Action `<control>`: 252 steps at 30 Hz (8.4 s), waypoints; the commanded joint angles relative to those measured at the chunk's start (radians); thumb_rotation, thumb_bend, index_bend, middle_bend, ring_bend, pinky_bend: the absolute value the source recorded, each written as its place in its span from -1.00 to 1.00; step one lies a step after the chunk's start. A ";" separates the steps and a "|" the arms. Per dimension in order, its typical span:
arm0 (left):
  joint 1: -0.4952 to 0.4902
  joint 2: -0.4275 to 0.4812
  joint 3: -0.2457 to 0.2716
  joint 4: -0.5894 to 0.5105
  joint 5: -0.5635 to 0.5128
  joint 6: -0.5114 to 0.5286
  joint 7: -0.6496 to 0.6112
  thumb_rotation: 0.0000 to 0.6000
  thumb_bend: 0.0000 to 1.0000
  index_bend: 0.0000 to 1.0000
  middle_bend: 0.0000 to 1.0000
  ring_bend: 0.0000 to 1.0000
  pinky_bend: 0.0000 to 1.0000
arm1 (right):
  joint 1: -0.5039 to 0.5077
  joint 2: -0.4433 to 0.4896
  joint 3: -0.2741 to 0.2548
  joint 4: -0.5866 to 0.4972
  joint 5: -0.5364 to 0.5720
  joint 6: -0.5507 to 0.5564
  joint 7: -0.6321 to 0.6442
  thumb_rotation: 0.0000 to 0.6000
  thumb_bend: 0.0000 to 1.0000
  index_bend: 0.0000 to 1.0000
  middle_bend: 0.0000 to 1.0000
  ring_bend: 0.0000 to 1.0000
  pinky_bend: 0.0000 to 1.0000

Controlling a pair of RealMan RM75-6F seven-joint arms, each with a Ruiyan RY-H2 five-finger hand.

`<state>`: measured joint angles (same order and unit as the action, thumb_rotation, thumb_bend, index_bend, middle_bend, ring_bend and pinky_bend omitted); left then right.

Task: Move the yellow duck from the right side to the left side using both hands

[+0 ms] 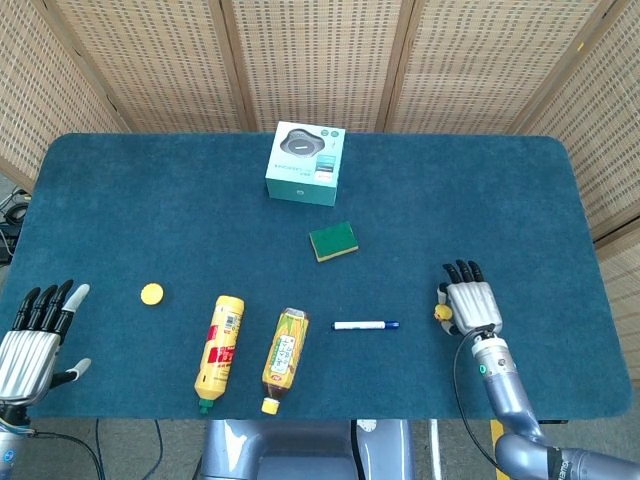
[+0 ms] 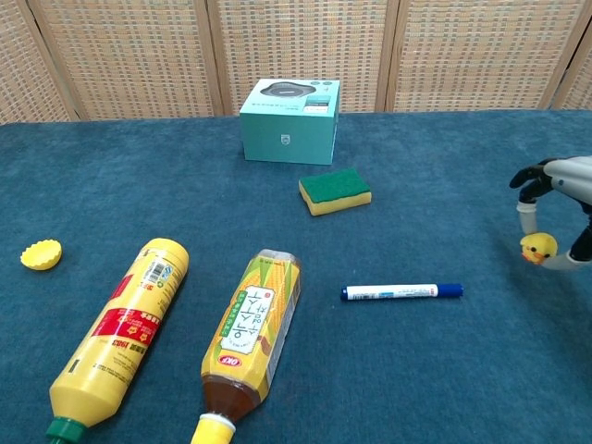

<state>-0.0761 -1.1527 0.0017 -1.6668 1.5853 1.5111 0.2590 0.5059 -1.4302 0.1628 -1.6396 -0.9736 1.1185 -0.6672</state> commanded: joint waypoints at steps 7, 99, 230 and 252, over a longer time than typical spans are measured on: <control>-0.003 -0.005 -0.012 0.012 -0.018 -0.001 0.012 1.00 -0.79 -1.00 -1.00 -1.00 -1.00 | 0.129 -0.076 0.067 -0.089 0.133 0.033 -0.209 1.00 -0.61 0.10 -0.77 -1.00 -0.91; -0.061 -0.027 -0.013 0.064 -0.119 -0.131 -0.021 1.00 -0.79 -1.00 -1.00 -1.00 -1.00 | 0.658 -0.628 0.241 0.645 0.413 -0.156 -0.247 1.00 -0.64 0.10 -0.78 -1.00 -0.85; -1.096 -0.366 -0.185 0.340 -0.693 -0.917 0.281 1.00 -0.58 -0.22 -1.00 -1.00 -1.00 | -0.283 0.130 -0.016 0.265 -0.220 0.196 0.680 1.00 -0.89 -0.80 -1.00 -1.00 -1.00; -1.228 -0.537 -0.131 0.508 -0.785 -0.922 0.369 1.00 -0.56 -0.21 -1.00 -1.00 -1.00 | -0.294 0.143 0.009 0.272 -0.225 0.164 0.735 1.00 -0.89 -0.79 -1.00 -1.00 -1.00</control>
<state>-1.2990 -1.6850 -0.1314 -1.1636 0.8056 0.5916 0.6249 0.2119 -1.2875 0.1712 -1.3673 -1.1989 1.2836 0.0671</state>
